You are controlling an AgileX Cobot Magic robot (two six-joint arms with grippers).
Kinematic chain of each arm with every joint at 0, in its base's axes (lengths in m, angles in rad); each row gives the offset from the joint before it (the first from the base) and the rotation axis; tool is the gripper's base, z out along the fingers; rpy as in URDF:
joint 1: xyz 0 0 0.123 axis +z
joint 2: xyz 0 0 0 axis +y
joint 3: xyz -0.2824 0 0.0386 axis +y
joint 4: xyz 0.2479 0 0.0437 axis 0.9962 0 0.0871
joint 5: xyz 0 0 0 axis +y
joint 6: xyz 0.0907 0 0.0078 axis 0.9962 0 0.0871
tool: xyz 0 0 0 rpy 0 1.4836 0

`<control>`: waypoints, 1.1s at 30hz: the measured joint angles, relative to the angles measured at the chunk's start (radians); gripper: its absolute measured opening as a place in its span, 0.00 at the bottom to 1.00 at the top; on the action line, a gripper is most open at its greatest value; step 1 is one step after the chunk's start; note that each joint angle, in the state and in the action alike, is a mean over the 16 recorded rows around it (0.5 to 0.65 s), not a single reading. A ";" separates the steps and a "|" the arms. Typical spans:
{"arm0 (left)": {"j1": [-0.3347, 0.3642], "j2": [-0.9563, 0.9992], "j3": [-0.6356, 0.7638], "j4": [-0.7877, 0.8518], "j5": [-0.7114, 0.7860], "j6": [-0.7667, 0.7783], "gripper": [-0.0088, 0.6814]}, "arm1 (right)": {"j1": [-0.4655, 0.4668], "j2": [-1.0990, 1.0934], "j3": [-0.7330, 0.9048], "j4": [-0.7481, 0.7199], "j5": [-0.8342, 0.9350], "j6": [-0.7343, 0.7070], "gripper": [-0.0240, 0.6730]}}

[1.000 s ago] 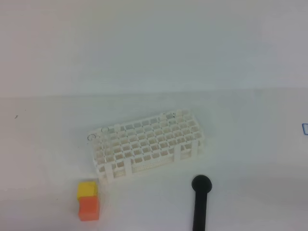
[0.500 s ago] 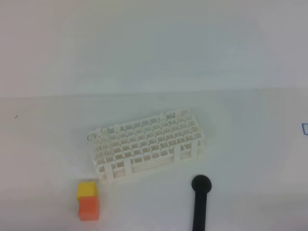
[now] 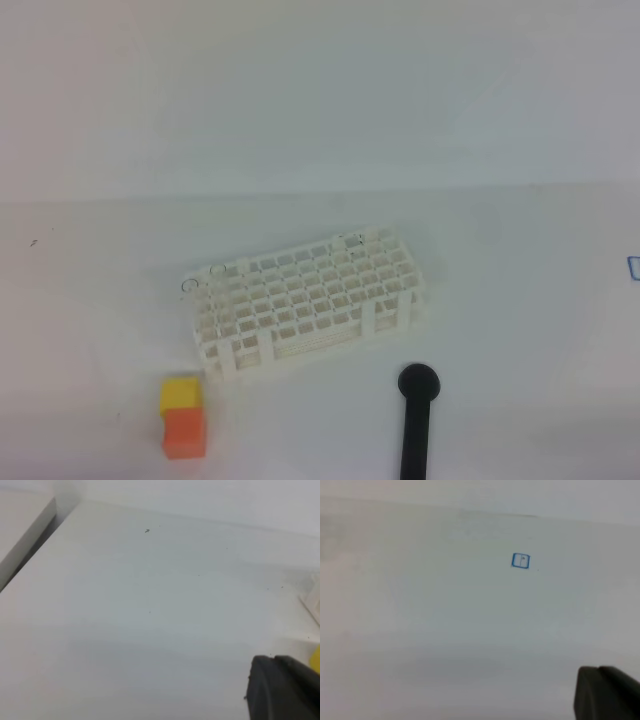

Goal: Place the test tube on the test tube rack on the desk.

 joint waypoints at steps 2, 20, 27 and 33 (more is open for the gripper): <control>0.000 0.000 0.000 0.000 0.000 0.000 0.01 | 0.006 0.000 0.000 -0.004 0.000 0.000 0.03; -0.001 0.000 0.000 0.001 0.000 0.000 0.01 | 0.000 0.000 0.000 -0.013 -0.002 0.000 0.03; -0.052 0.000 0.000 0.001 0.000 0.000 0.01 | -0.024 0.000 0.001 -0.014 -0.002 0.000 0.03; -0.135 0.000 0.000 0.001 0.000 0.000 0.01 | -0.049 0.000 0.001 -0.015 -0.002 0.000 0.03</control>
